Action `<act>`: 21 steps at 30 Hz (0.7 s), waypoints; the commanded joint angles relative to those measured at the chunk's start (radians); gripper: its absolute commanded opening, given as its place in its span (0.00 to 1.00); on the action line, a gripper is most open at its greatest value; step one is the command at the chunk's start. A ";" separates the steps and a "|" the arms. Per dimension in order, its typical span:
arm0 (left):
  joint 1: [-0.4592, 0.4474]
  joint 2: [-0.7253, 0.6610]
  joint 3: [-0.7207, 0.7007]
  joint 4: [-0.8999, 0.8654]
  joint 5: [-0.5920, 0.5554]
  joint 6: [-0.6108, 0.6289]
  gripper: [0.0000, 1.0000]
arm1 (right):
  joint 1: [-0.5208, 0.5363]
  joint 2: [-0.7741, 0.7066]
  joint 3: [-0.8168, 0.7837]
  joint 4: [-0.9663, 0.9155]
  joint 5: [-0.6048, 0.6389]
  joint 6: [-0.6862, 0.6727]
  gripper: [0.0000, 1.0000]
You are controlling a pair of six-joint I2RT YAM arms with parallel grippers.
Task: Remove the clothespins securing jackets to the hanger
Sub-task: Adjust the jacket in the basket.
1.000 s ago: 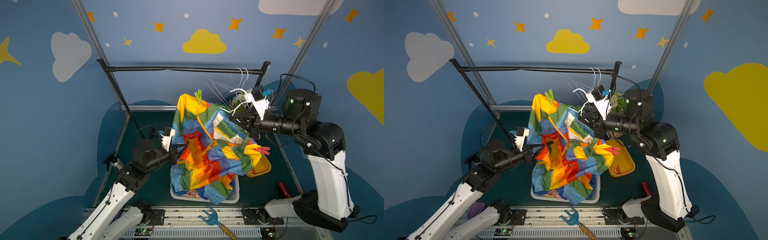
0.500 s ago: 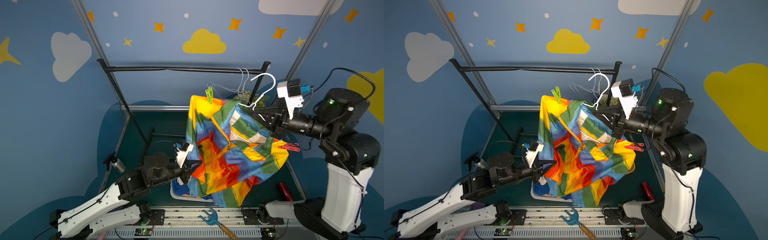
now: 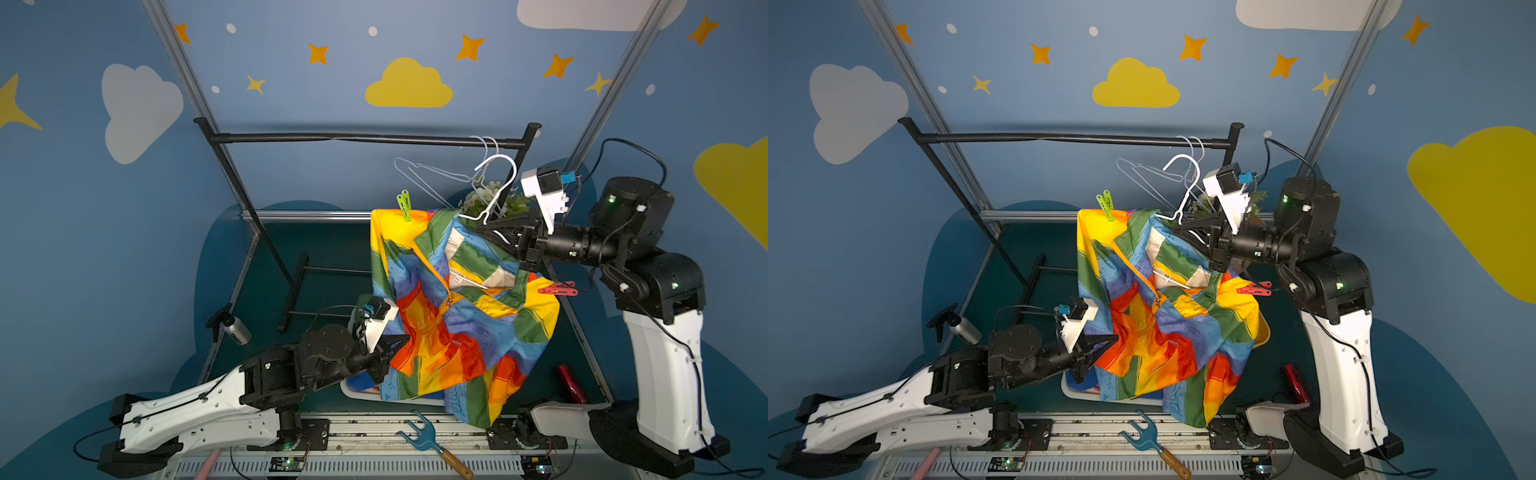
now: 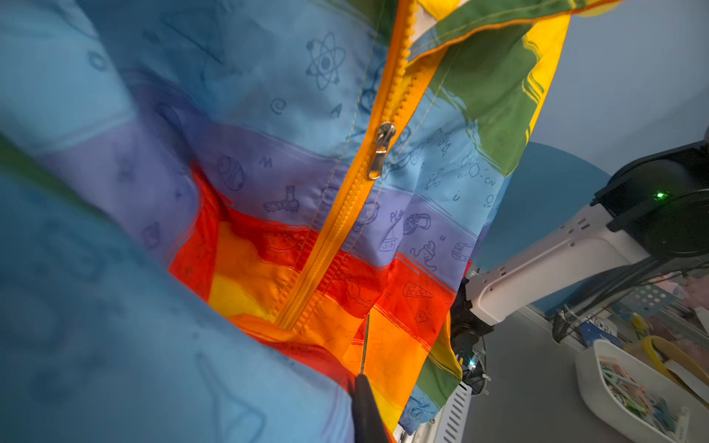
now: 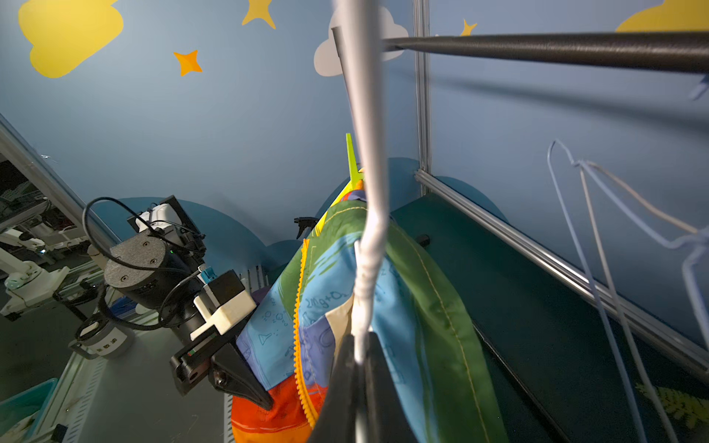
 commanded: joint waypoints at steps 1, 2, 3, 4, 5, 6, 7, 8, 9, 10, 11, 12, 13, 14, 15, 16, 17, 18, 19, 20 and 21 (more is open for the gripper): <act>0.001 -0.049 -0.056 0.013 -0.100 -0.063 0.10 | 0.034 -0.002 0.023 0.096 0.017 -0.004 0.00; 0.004 -0.060 -0.075 0.007 -0.123 -0.081 0.10 | 0.049 0.006 0.027 0.095 0.023 -0.006 0.00; 0.009 -0.070 -0.094 -0.013 -0.167 -0.107 0.11 | 0.067 0.018 0.032 0.096 0.032 -0.011 0.00; 0.016 -0.080 -0.115 -0.036 -0.206 -0.134 0.12 | 0.091 0.031 0.038 0.097 0.042 -0.017 0.00; 0.023 -0.092 -0.135 -0.047 -0.220 -0.145 0.14 | 0.111 0.043 0.047 0.094 0.050 -0.025 0.00; 0.036 -0.102 -0.161 -0.053 -0.225 -0.156 0.15 | 0.137 0.059 0.059 0.085 0.064 -0.033 0.00; 0.052 -0.110 -0.186 -0.052 -0.221 -0.171 0.17 | 0.163 0.074 0.075 0.079 0.078 -0.040 0.00; 0.073 -0.113 -0.211 -0.047 -0.206 -0.186 0.18 | 0.185 0.085 0.083 0.076 0.089 -0.045 0.00; 0.098 -0.111 -0.238 -0.034 -0.176 -0.199 0.19 | 0.207 0.098 0.090 0.080 0.100 -0.049 0.00; 0.119 -0.104 -0.258 -0.030 -0.155 -0.211 0.20 | 0.223 0.110 0.093 0.085 0.108 -0.052 0.00; 0.144 -0.094 -0.279 -0.030 -0.151 -0.232 0.20 | 0.238 0.124 0.099 0.088 0.111 -0.052 0.00; 0.165 -0.085 -0.299 -0.033 -0.155 -0.252 0.22 | 0.248 0.143 0.109 0.084 0.111 -0.052 0.00; 0.182 -0.081 -0.317 -0.031 -0.155 -0.255 0.24 | 0.258 0.159 0.116 0.078 0.104 -0.055 0.00; 0.198 -0.075 -0.335 -0.030 -0.161 -0.258 0.31 | 0.267 0.170 0.115 0.074 0.100 -0.063 0.00; 0.212 -0.069 -0.354 -0.032 -0.164 -0.262 0.40 | 0.279 0.178 0.105 0.069 0.100 -0.075 0.00; 0.224 -0.064 -0.364 -0.041 -0.159 -0.264 0.45 | 0.288 0.181 0.087 0.068 0.106 -0.083 0.00; 0.237 -0.060 -0.371 -0.058 -0.157 -0.265 0.55 | 0.296 0.178 0.059 0.069 0.115 -0.099 0.00; 0.245 -0.063 -0.371 -0.086 -0.162 -0.268 0.64 | 0.303 0.169 0.024 0.075 0.134 -0.113 0.00; 0.247 -0.072 -0.366 -0.110 -0.183 -0.273 0.66 | 0.309 0.160 -0.010 0.084 0.155 -0.118 0.00; 0.248 -0.093 -0.360 -0.133 -0.203 -0.269 0.69 | 0.314 0.149 -0.045 0.094 0.174 -0.124 0.00; 0.248 -0.120 -0.355 -0.145 -0.226 -0.255 0.76 | 0.319 0.141 -0.070 0.098 0.184 -0.131 0.00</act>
